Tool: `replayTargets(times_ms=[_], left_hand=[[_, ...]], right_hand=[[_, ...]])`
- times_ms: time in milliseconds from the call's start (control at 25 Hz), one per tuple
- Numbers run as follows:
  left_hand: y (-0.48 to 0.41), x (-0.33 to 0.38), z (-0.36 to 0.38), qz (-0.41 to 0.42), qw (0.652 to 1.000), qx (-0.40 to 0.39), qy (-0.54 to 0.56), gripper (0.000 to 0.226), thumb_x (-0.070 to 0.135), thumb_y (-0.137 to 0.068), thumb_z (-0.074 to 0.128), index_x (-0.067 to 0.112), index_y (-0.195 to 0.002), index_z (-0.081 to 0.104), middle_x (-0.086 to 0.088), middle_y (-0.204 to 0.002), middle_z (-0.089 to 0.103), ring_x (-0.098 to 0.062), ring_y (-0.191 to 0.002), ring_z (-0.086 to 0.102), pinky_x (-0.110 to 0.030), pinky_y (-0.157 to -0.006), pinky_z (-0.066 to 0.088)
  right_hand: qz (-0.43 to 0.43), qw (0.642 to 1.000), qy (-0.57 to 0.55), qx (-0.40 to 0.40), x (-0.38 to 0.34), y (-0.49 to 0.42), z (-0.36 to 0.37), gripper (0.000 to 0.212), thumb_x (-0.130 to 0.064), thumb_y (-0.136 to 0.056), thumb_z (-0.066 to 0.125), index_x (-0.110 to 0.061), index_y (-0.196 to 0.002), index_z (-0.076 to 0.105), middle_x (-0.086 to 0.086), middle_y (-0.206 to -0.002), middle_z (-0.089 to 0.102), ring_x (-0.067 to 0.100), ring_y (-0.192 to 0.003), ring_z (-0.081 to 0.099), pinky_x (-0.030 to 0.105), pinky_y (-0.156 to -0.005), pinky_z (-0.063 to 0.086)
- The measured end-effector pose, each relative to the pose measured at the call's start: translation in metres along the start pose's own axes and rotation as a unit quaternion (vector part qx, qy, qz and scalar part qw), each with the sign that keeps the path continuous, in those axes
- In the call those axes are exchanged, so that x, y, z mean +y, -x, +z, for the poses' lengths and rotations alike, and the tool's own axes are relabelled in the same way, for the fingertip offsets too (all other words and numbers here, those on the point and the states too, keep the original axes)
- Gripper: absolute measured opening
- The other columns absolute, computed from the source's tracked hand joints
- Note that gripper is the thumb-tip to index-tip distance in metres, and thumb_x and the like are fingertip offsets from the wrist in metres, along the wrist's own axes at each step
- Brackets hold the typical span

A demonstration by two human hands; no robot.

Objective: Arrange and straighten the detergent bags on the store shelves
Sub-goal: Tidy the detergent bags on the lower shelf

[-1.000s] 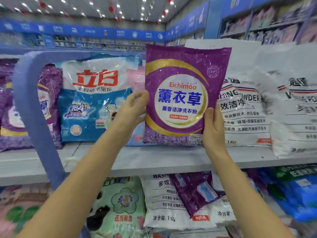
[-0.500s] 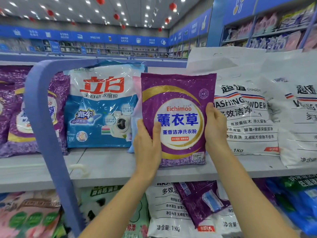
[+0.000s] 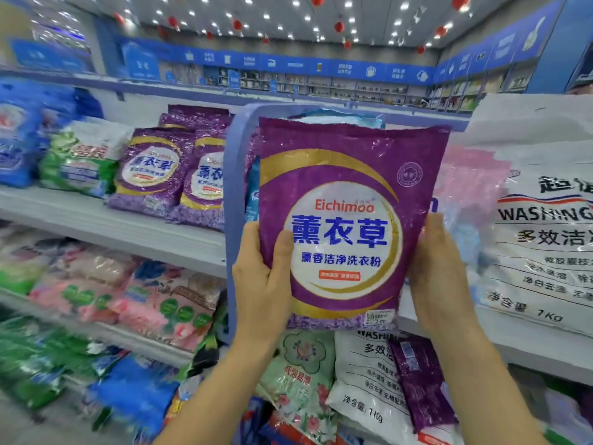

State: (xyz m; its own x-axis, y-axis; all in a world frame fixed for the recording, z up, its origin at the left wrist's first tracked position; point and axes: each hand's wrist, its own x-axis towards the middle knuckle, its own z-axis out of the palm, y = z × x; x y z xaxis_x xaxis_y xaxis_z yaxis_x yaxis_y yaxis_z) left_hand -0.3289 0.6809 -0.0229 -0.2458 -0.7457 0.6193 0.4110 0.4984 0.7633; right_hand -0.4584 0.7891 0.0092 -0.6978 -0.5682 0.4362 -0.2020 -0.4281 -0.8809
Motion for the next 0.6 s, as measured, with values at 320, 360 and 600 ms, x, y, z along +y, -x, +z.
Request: replayTargets(times_ms=[320,360,600], left_hand=[[-0.038,0.019,-0.141,0.015,0.99,0.133,-0.055,0.012,0.023,-0.096,0.044,0.021,-0.087,0.05,0.01,-0.081,0.062,0.004,-0.072,0.06,-0.014,-0.061,0.047],[-0.053,0.015,-0.157,0.017,0.989,0.132,-0.063,0.012,0.024,-0.097,0.044,0.023,-0.088,0.051,0.008,-0.085,0.063,0.0,-0.075,0.061,-0.017,-0.064,0.049],[-0.178,-0.028,-0.24,0.026,0.996,0.07,-0.05,0.013,0.021,-0.098,0.045,0.018,-0.088,0.051,-0.002,-0.089,0.062,-0.006,-0.077,0.061,-0.027,-0.069,0.05]], right_hand=[[-0.061,0.971,0.13,-0.192,0.024,0.059,0.119,0.039,-0.033,-0.084,0.063,-0.036,-0.117,0.043,-0.022,-0.114,0.059,-0.001,-0.109,0.055,0.014,-0.085,0.046],[-0.071,0.969,0.141,-0.193,0.027,0.056,0.139,0.043,-0.032,-0.083,0.064,-0.036,-0.119,0.041,-0.023,-0.113,0.057,-0.003,-0.109,0.054,0.014,-0.086,0.045],[-0.006,0.98,0.12,-0.16,0.066,-0.009,0.269,0.052,-0.023,-0.088,0.061,-0.026,-0.132,0.033,-0.012,-0.118,0.056,-0.005,-0.103,0.055,0.015,-0.084,0.047]])
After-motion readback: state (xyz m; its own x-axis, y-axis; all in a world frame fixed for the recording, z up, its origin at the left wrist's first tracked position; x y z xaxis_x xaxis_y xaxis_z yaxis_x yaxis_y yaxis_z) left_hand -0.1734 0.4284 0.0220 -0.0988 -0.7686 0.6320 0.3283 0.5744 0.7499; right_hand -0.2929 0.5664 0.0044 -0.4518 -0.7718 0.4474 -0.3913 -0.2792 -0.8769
